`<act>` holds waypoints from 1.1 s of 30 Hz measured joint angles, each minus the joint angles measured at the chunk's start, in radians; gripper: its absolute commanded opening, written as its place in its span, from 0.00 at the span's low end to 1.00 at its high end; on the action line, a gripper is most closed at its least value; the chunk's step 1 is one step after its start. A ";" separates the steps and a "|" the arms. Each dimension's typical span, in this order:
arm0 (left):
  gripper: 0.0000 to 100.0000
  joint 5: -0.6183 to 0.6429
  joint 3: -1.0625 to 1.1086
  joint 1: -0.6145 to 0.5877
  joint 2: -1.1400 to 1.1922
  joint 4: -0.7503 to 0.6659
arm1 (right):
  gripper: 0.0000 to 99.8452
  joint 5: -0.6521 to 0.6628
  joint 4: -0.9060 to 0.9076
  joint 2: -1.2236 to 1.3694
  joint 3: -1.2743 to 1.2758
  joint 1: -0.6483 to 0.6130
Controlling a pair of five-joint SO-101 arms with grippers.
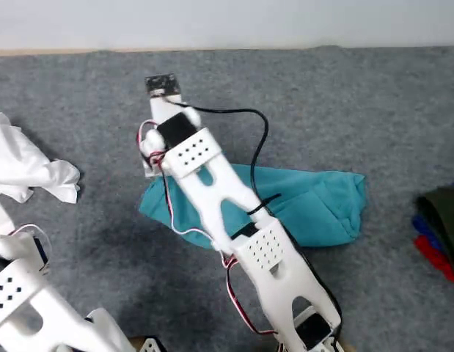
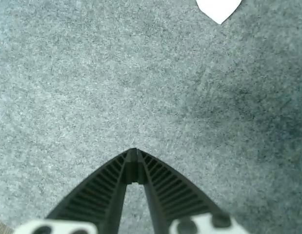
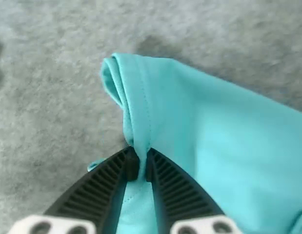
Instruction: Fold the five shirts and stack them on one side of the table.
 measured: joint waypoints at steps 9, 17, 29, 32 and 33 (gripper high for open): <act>0.00 0.000 0.000 0.000 0.000 0.000 | 0.01 0.058 0.002 -0.221 0.167 0.071; 0.00 0.000 0.000 0.000 0.000 0.000 | 0.01 0.078 0.002 -0.545 0.681 0.152; 0.00 0.000 0.000 0.000 0.000 0.000 | 0.01 0.219 -0.035 -0.816 1.169 0.448; 0.00 0.000 0.000 0.000 0.000 0.000 | 0.01 0.262 -0.094 -0.836 1.241 0.519; 0.00 0.000 0.000 0.000 0.000 0.000 | 0.01 0.275 -0.112 -0.839 1.263 0.540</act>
